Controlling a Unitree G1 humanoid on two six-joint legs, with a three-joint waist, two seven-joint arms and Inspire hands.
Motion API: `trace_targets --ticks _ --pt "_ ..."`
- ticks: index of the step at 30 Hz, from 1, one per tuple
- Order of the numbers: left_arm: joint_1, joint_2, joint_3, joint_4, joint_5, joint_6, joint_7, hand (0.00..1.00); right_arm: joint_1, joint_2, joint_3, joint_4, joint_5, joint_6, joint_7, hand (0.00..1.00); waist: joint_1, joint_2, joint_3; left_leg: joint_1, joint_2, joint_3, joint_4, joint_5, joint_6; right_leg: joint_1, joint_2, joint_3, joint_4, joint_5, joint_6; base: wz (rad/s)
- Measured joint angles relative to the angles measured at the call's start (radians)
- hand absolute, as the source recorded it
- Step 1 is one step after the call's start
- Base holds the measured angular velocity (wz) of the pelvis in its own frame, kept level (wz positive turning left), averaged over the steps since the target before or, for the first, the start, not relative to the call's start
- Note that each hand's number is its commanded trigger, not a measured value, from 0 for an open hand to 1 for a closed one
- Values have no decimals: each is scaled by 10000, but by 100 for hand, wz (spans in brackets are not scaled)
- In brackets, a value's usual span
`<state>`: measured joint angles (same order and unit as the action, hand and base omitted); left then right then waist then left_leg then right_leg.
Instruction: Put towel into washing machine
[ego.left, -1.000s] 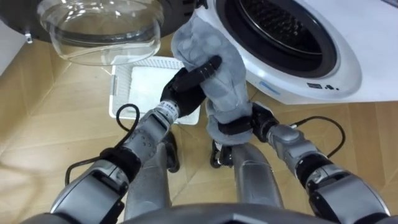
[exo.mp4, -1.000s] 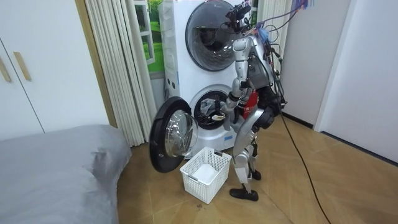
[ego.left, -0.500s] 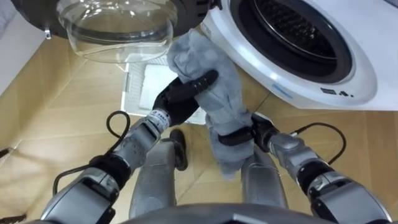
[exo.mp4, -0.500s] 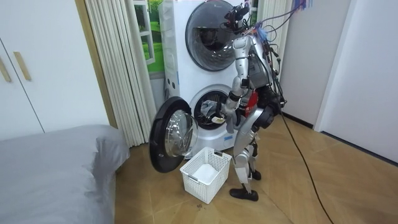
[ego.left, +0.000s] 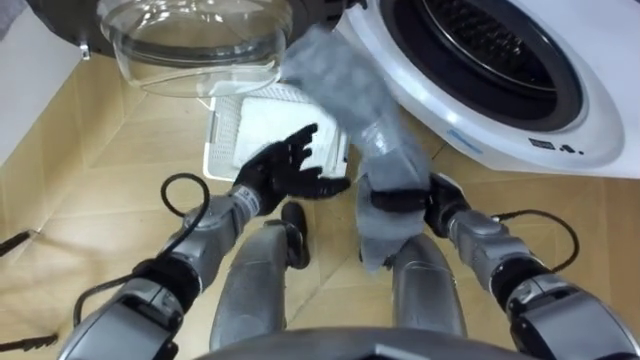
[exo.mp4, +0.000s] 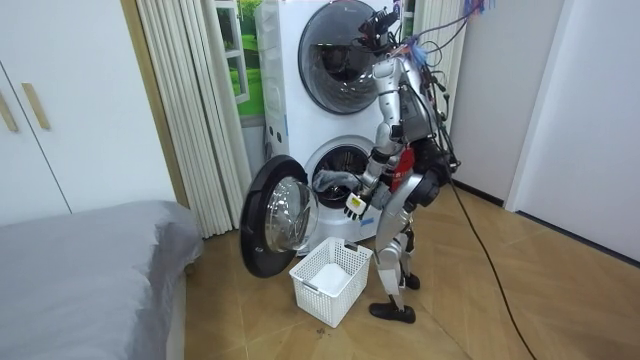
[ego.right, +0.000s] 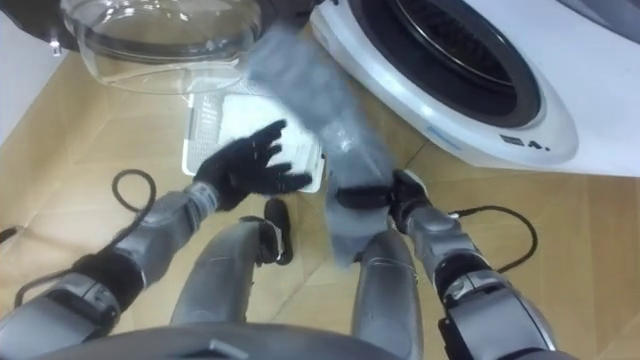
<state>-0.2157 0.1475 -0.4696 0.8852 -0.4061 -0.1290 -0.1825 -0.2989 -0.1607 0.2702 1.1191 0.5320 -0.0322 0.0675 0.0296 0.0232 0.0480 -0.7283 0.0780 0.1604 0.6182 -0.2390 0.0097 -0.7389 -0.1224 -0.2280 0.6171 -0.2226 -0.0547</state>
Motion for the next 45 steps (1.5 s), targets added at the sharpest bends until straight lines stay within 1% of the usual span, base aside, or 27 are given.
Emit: trace_targets --ticks 2,4,9,10,14,17,18,19,20,21,22,24,26,28,30,31,32,34,35,36,37,38,39,40,41,43,45 --pt "96 38 160 0 460 0 297 0 -43 -51 -302 36 619 -22 -163 100 -4 -4 3 -6 -12 2 -2 0 1 -35 -17 13 41 -1 -1 0" --pt "223 16 424 14 982 -1 639 0 -33 -99 -560 96 1215 -24 -304 100 -8 -10 6 29 -22 12 -5 7 12 -26 -31 21 75 -2 -3 0" --pt "446 -17 697 343 1461 -4 1194 0 -28 -83 -970 349 2816 -12 -455 100 -4 -42 27 40 -32 17 -17 23 37 -17 -35 34 76 -3 -6 0" --pt "544 18 741 394 1556 -2 1356 0 -41 -93 -1031 349 3191 -13 -581 100 -4 -49 31 39 -34 18 -15 23 37 -21 -28 52 70 -3 -5 0" --pt "841 64 860 396 1719 0 1755 0 -67 -120 -1377 340 3897 -18 -903 100 16 -55 34 38 -51 20 -29 23 37 -41 -38 64 76 -12 9 0" --pt "818 70 1100 879 1827 -23 1845 0 -171 -280 -1394 327 4679 -16 -1031 100 14 -63 36 35 -75 68 -106 27 43 -110 -65 101 82 -15 13 -1" --pt "837 103 1196 1044 1828 -16 1988 0 -182 -409 -1425 247 5086 -16 -1092 100 8 -63 37 17 -84 100 -128 37 57 -149 -88 105 97 -15 13 0" --pt "926 201 1225 1079 1828 -6 2106 0 -190 -508 -1574 177 5437 -19 -1141 100 6 -64 37 7 -80 152 -147 46 70 -171 -99 112 98 -19 16 0" --pt "969 247 1226 1078 1827 -6 2158 0 -191 -555 -1637 133 5566 -20 -1166 100 -7 -68 36 0 -79 178 -163 55 80 -186 -110 118 99 -22 21 0" --pt "1037 332 1240 1076 1826 -5 2250 0 -230 -632 -1747 51 5833 -18 -1199 100 -5 -136 38 -3 -108 284 -231 81 113 -274 -154 185 152 -31 37 0" --pt "1063 357 1261 1077 1823 -4 2297 0 -276 -658 -1746 35 6067 -11 -1207 100 -1 -176 44 -3 -162 304 -271 91 122 -343 -183 252 218 -43 58 0" --pt "1062 374 1346 1201 1825 -3 2422 0 -435 -716 -1749 30 6589 -3 -1243 100 -27 -259 66 -42 -278 439 -277 117 168 -508 -345 357 453 -128 122 5" --pt "1058 379 1337 1290 1826 -5 2557 0 -614 -728 -1750 197 6809 33 -1332 100 -29 -276 73 -32 -343 407 -281 133 196 -490 -406 333 457 -135 141 7" --pt "1025 391 1333 1419 1833 -10 2713 0 -926 -754 -1775 456 7107 82 -1426 100 -37 -344 113 -36 -419 386 -296 165 250 -486 -483 298 481 -137 171 9" --pt "1026 404 1332 1388 1823 -4 2847 0 -1057 -790 -1918 454 7285 154 -1465 100 -71 -396 121 -94 -496 290 -283 189 291 -502 -528 234 513 -148 197 15" --pt "1041 439 1335 1300 1822 19 2905 0 -1179 -840 -2181 416 7482 318 -1533 100 -123 -489 113 -127 -561 287 -254 203 316 -569 -630 252 642 -186 242 18" --pt "1051 457 1334 1245 1823 49 2934 0 -1267 -885 -2237 405 7632 388 -1554 100 -148 -518 116 -141 -572 288 -242 213 334 -590 -678 254 675 -192 253 15" --pt "1019 470 1336 1177 1831 153 3083 0 -1785 -1217 -2398 363 7941 581 -1642 100 -277 -597 108 -213 -594 296 -113 225 365 -636 -722 273 795 -213 308 8" --pt "1013 483 1336 1183 1830 153 3097 0 -1904 -1313 -2398 364 8052 585 -1665 100 -270 -623 106 -213 -595 302 -86 224 366 -620 -731 272 802 -206 317 4" --pt "1015 543 1330 1206 1828 154 3104 0 -2146 -1539 -2398 362 8353 659 -1689 100 -272 -681 99 -225 -617 307 -24 223 368 -606 -752 272 839 -200 330 4" --pt "1035 649 1327 1164 1826 161 3107 0 -2447 -1786 -2399 341 8632 822 -1754 100 -275 -785 116 -239 -700 305 -6 231 396 -636 -786 277 895 -206 341 7" --pt "1037 697 1329 1145 1826 169 3107 0 -2597 -1907 -2402 342 8770 887 -1784 87 -273 -817 117 -262 -710 300 15 226 410 -656 -794 280 927 -210 348 11" --pt "1053 774 1348 1132 1824 197 3108 0 -2858 -2075 -2565 342 8893 1013 -1857 58 -287 -888 116 -291 -706 293 51 220 444 -657 -793 267 964 -225 373 13" --pt "1066 841 1358 1109 1822 203 3113 0 -3026 -2133 -2671 351 9145 1107 -1945 25 -285 -979 106 -296 -705 285 54 226 472 -648 -793 248 974 -232 384 13" --pt "1065 869 1376 1081 1822 212 3113 0 -3087 -2133 -2751 351 9249 1197 -1999 0 -284 -1026 104 -304 -705 281 59 228 485 -650 -796 237 979 -232 384 9" --pt "1063 896 1546 972 1830 356 3116 0 -3235 -2163 -2989 358 9611 1450 -2204 0 -299 -1169 101 -348 -718 293 84 213 546 -777 -891 251 1135 -249 412 2" --pt "1053 908 1699 904 1855 392 3116 0 -3445 -2237 -3038 419 9626 1610 -2313 0 -364 -1184 104 -477 -729 330 202 187 590 -912 -949 279 1248 -253 418 -2"
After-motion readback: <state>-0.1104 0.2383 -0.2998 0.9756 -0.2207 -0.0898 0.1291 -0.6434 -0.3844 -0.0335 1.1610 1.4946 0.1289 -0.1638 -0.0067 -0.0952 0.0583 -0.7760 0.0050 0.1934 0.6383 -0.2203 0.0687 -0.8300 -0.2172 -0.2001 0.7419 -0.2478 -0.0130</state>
